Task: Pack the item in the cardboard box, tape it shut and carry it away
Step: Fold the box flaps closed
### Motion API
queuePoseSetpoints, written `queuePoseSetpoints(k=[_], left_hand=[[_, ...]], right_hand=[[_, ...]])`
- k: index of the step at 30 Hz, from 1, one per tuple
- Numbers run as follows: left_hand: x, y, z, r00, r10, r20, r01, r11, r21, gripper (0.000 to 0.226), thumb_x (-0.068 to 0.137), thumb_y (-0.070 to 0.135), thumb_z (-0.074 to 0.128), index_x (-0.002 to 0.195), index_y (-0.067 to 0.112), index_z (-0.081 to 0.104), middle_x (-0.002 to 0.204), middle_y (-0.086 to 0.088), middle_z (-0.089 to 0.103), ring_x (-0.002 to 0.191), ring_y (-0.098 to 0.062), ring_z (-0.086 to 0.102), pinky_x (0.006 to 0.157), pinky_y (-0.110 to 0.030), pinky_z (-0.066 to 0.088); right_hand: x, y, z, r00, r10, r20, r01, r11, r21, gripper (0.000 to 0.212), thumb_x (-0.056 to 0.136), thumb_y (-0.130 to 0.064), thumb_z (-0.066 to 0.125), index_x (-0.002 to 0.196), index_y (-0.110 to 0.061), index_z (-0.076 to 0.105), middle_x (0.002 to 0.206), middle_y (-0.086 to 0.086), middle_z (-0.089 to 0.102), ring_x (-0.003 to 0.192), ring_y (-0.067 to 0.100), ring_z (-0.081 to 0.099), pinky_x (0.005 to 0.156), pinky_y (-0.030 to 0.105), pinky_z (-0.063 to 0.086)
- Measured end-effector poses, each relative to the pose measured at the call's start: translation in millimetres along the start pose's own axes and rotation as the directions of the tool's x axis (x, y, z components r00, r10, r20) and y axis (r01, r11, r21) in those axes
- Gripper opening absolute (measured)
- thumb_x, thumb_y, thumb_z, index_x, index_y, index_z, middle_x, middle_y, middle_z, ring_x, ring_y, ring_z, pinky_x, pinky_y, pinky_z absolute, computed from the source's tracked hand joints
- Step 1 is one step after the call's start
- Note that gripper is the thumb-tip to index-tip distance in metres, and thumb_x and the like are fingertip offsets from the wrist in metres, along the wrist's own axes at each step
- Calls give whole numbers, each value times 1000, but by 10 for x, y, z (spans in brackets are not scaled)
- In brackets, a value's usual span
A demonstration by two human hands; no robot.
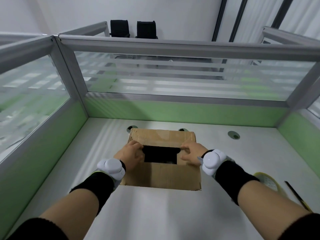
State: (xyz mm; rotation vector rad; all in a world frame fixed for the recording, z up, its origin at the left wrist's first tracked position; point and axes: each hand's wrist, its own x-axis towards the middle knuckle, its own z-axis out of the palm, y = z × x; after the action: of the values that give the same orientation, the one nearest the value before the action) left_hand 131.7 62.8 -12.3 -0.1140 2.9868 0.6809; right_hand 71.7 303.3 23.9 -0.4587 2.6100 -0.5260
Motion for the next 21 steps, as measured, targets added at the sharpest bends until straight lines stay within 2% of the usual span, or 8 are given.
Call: queuePoseSetpoints(k=[6,9,14,17,21], left_hand=[[-153,94,-10,998,46,-30,-46,999,6,35,89,27,53,124,20,52,129,1,48,115,-21,51,92,-29,43],[-221,161,4,995,102,10,-102,995,21,40,88,36,55,125,22,50,130,3,47,118,-19,49,94,-28,42],[-322,280,45,977,177,119,-189,976,104,64,77,56,60,132,29,41,136,9,40,122,-14,44,96,-29,43],[-357,352,63,968,188,165,-213,966,149,81,67,63,65,135,32,34,137,13,36,125,-12,40,96,-32,45],[-406,414,114,963,196,186,-238,942,235,93,58,68,68,136,36,28,137,15,33,126,-12,38,84,-29,43]], right_hand=[[-111,1,-7,997,-59,-43,58,998,-6,52,88,-21,57,138,-15,43,145,4,44,130,22,45,104,25,35],[-187,-15,-2,991,-128,-39,126,991,-45,55,88,-21,58,140,-14,41,148,2,39,134,20,40,108,25,32],[-311,-81,82,973,-229,21,230,968,-97,61,87,-28,61,141,-14,38,148,3,37,134,20,39,109,27,32],[-341,-102,152,963,-250,101,265,945,-191,72,85,-36,64,145,-14,31,150,5,33,135,23,37,111,31,33],[-350,-61,244,958,-228,176,272,919,-286,91,77,-43,69,148,-13,19,152,9,25,140,26,26,115,37,28]])
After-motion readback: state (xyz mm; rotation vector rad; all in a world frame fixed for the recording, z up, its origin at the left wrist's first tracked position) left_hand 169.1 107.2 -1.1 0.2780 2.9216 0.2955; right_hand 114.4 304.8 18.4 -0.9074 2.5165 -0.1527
